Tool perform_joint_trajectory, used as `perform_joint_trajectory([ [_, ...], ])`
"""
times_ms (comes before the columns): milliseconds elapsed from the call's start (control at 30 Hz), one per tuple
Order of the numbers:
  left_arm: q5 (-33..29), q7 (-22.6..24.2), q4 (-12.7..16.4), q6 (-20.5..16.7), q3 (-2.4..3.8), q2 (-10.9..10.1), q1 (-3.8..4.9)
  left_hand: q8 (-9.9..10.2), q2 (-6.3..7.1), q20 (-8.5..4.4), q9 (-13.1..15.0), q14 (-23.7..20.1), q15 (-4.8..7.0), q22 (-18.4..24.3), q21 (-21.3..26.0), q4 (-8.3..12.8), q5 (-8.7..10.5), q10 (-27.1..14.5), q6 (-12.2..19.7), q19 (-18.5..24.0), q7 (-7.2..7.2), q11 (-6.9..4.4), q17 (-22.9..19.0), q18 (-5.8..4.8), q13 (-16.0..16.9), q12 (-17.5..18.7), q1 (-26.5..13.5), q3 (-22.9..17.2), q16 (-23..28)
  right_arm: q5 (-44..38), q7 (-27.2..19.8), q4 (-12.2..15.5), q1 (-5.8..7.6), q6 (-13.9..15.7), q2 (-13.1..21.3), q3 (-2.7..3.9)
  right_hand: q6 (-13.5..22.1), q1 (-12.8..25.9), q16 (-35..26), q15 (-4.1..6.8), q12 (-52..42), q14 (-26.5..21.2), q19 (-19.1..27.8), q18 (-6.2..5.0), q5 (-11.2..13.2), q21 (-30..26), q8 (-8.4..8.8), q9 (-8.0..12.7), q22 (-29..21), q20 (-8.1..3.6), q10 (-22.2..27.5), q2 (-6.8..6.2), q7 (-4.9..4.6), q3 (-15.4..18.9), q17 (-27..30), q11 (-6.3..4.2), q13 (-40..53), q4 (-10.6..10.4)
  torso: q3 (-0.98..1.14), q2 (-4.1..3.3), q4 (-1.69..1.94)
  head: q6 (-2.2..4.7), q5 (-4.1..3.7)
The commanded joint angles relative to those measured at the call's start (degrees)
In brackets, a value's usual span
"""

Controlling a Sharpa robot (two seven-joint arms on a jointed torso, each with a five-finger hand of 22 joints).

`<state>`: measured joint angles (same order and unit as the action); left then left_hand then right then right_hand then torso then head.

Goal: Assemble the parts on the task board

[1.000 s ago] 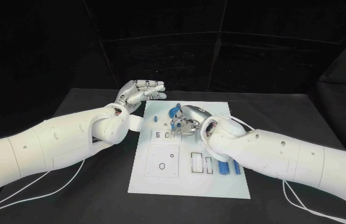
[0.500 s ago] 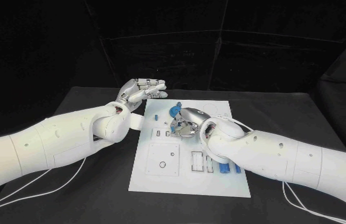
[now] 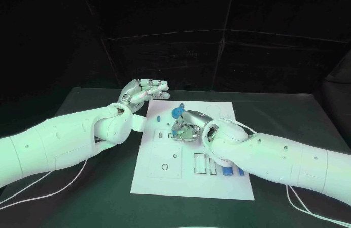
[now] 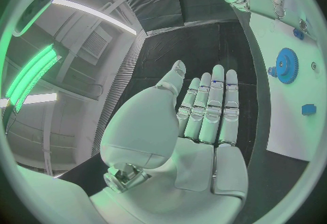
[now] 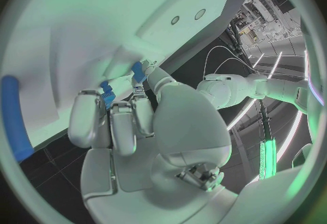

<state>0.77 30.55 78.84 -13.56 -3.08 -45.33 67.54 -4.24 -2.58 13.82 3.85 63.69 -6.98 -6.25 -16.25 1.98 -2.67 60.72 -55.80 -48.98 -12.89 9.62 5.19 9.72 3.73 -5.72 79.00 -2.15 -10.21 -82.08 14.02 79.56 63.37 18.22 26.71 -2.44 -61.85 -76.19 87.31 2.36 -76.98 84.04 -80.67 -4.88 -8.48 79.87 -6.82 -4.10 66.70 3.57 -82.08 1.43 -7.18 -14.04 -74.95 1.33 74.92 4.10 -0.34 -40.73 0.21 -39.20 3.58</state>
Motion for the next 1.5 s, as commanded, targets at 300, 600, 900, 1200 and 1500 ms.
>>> perform_joint_trajectory([
  [300,0.1,0.13,-0.07,0.22,0.05,0.08,0.11,-0.13,-0.12,-0.06,0.06,0.28,-0.08,-0.06,-0.17,0.41,-0.06,0.45,-0.36,-0.54,0.13,-0.08,0.1,0.83,0.04,-0.06,-0.35,0.05,-0.31,-0.35,0.69,-0.06,-0.2,-3.01,0.3,-0.21,0.46,2.04,-0.1,-0.06,1.64,4.5,-0.2,0.45,-0.55,0.25,1.22,0.17,-0.04,0.05,1.23,-1.22,0.09,-0.58,-7.75,0.69,0.55,0.08,-0.02,-0.02,0.06,-0.07,-0.18],
  [600,0.1,0.08,-0.26,0.2,0.05,0.09,0.11,-0.09,-0.08,-0.07,0.04,0.26,-0.08,-0.06,-0.17,0.45,-0.05,0.44,-0.35,-0.55,0.09,-0.06,0.1,0.82,0.03,-0.01,-0.38,0.07,-0.27,-0.35,1.03,-0.12,-0.22,-2.28,0.35,-0.21,2.01,3.06,-0.08,-0.59,2.86,4.52,-0.2,0.46,-0.99,0.23,2.24,0.3,-0.03,0.53,2.13,-2.26,-0.58,-0.68,-7.87,1.28,-0.57,0.06,-0.05,-0.01,0.03,-0.07,-0.22],
  [900,0.1,0.04,-0.33,0.19,0.05,0.09,0.11,-0.09,-0.08,-0.07,0.04,0.26,-0.08,-0.06,-0.17,0.45,-0.05,0.44,-0.35,-0.55,0.09,-0.06,0.1,0.82,0.03,-0.01,-0.38,0.07,-0.27,-0.35,1.22,0.0,-0.23,-2.24,0.21,-0.21,3.23,4.17,-0.08,-0.97,3.82,4.52,-0.12,0.42,-1.17,0.15,2.88,0.31,-0.19,0.91,2.81,-3.52,-1.03,-0.15,-7.9,1.7,-1.5,-0.09,-0.06,-0.01,0.05,-0.08,-0.27],
  [1200,0.1,-0.12,-0.36,0.24,0.05,0.08,0.11,-0.04,-0.04,-0.08,0.02,0.22,-0.1,-0.04,-0.16,0.49,-0.06,0.41,-0.31,-0.55,0.04,-0.03,0.09,0.81,0.01,0.06,-0.4,0.08,-0.22,-0.35,1.7,0.13,-0.25,-0.78,0.2,-0.21,4.98,5.62,-0.04,-1.28,4.2,4.53,-0.12,0.41,2.89,0.15,3.11,0.26,-0.17,1.28,3.04,-4.72,-1.25,2.24,-8.04,2.01,-1.99,-0.85,-0.05,0.0,0.03,-0.11,-0.35],
  [1500,0.1,-0.12,-0.4,0.27,0.05,0.09,0.11,0.01,-0.03,-0.08,0.0,0.19,-0.12,-0.03,-0.15,0.55,-0.06,0.36,-0.27,-0.55,0.01,0.01,0.09,0.79,-0.02,0.14,-0.4,0.08,-0.17,-0.5,2.28,0.41,-0.29,1.04,0.28,-0.22,6.61,6.13,-0.08,-1.47,5.07,4.51,-0.08,0.39,3.14,0.12,3.16,0.32,-0.23,1.46,3.66,-5.3,-1.47,4.12,-8.0,2.24,-2.9,-1.46,-0.01,-0.01,0.04,-0.09,-0.39],
])
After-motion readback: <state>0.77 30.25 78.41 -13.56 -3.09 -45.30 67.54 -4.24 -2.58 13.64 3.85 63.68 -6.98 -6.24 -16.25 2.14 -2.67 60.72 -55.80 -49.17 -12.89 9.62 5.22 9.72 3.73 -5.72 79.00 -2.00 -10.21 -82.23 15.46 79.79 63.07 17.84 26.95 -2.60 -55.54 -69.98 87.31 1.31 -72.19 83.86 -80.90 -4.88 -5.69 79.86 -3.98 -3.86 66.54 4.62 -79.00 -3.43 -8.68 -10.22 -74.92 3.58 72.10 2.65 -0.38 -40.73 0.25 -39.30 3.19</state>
